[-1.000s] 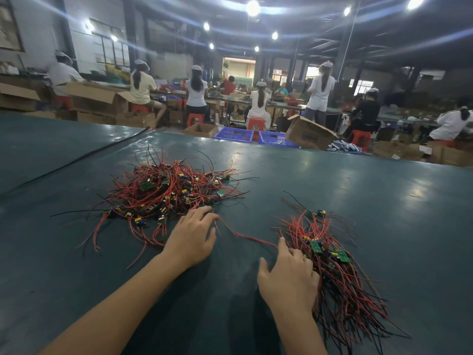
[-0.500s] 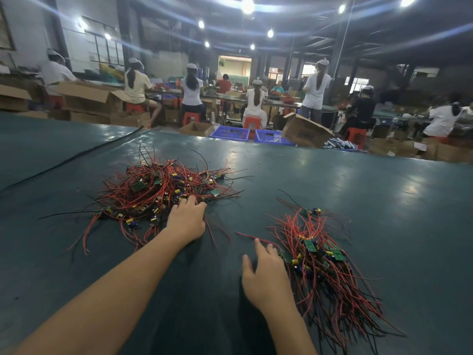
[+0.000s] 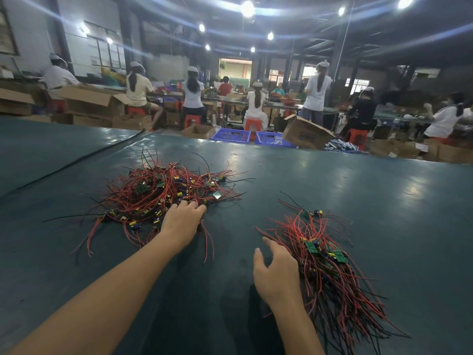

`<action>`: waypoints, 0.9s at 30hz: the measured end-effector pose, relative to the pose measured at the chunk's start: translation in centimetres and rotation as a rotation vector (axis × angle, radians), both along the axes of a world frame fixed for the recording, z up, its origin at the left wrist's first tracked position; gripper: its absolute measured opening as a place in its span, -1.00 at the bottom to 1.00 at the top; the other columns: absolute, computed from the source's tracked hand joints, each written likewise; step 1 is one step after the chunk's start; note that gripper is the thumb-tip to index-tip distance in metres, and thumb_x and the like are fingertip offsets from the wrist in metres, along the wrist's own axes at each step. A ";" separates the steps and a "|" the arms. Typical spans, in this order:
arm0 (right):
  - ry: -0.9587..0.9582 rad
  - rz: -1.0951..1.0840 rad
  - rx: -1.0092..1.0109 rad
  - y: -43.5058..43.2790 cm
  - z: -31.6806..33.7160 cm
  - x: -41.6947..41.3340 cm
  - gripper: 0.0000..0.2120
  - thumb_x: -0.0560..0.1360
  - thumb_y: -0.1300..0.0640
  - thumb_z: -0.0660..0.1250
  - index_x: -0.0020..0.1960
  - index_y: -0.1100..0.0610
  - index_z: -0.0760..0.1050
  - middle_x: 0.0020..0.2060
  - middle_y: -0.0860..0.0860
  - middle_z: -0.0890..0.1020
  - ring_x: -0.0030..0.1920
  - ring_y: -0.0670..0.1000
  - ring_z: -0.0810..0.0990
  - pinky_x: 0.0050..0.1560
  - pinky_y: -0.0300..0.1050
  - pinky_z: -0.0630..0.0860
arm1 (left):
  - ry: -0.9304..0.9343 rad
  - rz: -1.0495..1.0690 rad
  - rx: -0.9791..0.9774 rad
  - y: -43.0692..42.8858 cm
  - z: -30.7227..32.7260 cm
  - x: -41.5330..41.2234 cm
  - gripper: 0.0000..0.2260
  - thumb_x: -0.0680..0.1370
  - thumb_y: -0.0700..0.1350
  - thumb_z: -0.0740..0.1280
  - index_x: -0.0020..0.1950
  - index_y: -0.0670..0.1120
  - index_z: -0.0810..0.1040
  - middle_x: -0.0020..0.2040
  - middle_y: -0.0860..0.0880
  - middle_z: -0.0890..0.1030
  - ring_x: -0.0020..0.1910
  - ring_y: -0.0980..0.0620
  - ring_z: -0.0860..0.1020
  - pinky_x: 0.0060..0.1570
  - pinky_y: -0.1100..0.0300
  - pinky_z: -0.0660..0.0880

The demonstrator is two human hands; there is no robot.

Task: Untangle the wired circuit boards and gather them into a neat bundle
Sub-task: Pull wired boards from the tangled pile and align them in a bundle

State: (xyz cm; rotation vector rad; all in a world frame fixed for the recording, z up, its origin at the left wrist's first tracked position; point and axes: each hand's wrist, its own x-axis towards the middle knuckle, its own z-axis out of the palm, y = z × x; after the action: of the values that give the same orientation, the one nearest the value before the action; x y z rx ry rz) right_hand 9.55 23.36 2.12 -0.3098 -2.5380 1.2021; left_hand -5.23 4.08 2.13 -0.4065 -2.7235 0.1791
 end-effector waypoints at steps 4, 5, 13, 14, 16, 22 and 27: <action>0.023 0.002 -0.001 -0.2 0.1 0.1 -0.58 0.60 0.04 0.24 0.44 0.11 0.38 0.38 0.01 0.46 0.41 -0.01 0.37 0.37 -0.15 0.29 | 0.103 -0.039 -0.004 -0.7 -1.3 0.4 -0.70 0.60 -0.14 0.23 0.33 0.03 0.36 0.18 0.03 0.56 0.22 -0.07 0.45 0.16 0.05 0.32; 0.031 0.002 0.000 -0.2 0.1 0.1 -0.58 0.60 0.04 0.25 0.43 0.11 0.39 0.37 0.00 0.46 0.40 -0.02 0.37 0.37 -0.15 0.29 | 0.092 -0.049 -0.011 -0.8 -1.4 0.3 -0.66 0.61 -0.12 0.21 0.39 0.06 0.33 0.22 0.03 0.53 0.26 -0.06 0.42 0.19 0.04 0.29; 0.117 -0.020 -0.069 -0.3 0.4 0.1 -0.61 0.59 0.09 0.29 0.39 0.14 0.45 0.31 -0.01 0.52 0.35 -0.05 0.43 0.28 -0.33 0.23 | 0.247 -0.126 0.332 0.5 -0.2 2.3 -0.74 0.64 -0.06 0.18 0.30 0.07 0.50 0.12 0.05 0.54 0.14 -0.03 0.44 0.09 0.08 0.17; 0.142 -0.031 -0.100 -0.4 0.5 0.0 -0.63 0.58 0.10 0.29 0.37 0.15 0.47 0.29 -0.01 0.55 0.33 -0.05 0.46 0.29 -0.31 0.26 | 0.306 -0.164 0.528 0.8 0.3 2.8 -0.76 0.63 -0.08 0.22 0.26 0.04 0.55 0.05 0.04 0.58 0.06 -0.03 0.48 0.04 0.09 0.21; 0.188 -0.047 -0.166 -0.4 0.8 0.0 -0.67 0.58 0.10 0.30 0.32 0.15 0.53 0.21 -0.02 0.61 0.25 -0.07 0.53 0.31 -0.24 0.37 | 0.307 -0.251 0.984 1.6 1.6 3.9 -0.82 0.62 -0.13 0.25 0.17 -0.02 0.58 -0.11 0.02 0.60 -0.13 0.03 0.51 -0.09 0.13 0.37; 0.259 0.089 -0.336 -2.0 1.2 0.4 -0.63 0.56 0.00 0.32 -0.33 0.20 0.59 -0.46 0.06 0.57 -0.47 -0.10 0.43 -0.39 -0.20 0.38 | -0.195 -0.180 1.939 4.3 3.0 8.4 -0.83 0.64 -0.17 0.21 0.00 0.00 0.59 -0.22 0.13 0.69 -0.27 0.24 0.60 -0.28 0.29 0.43; 0.229 0.185 -0.474 -3.7 1.4 0.7 -0.62 0.56 0.03 0.34 -0.42 -0.14 0.62 -0.52 -0.13 0.53 -0.46 -0.13 0.46 -0.38 -0.27 0.33 | -0.508 -0.167 2.042 5.0 0.3 11.5 -0.84 0.60 -0.19 0.26 0.02 -0.08 0.64 -0.07 -0.05 0.72 -0.17 0.09 0.68 -0.25 0.24 0.49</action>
State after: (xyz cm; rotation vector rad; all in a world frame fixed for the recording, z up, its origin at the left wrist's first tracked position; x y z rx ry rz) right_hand 10.27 19.63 3.50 -0.0358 -2.1007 1.7957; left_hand 6.31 9.09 2.43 0.0265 -1.7439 -2.5722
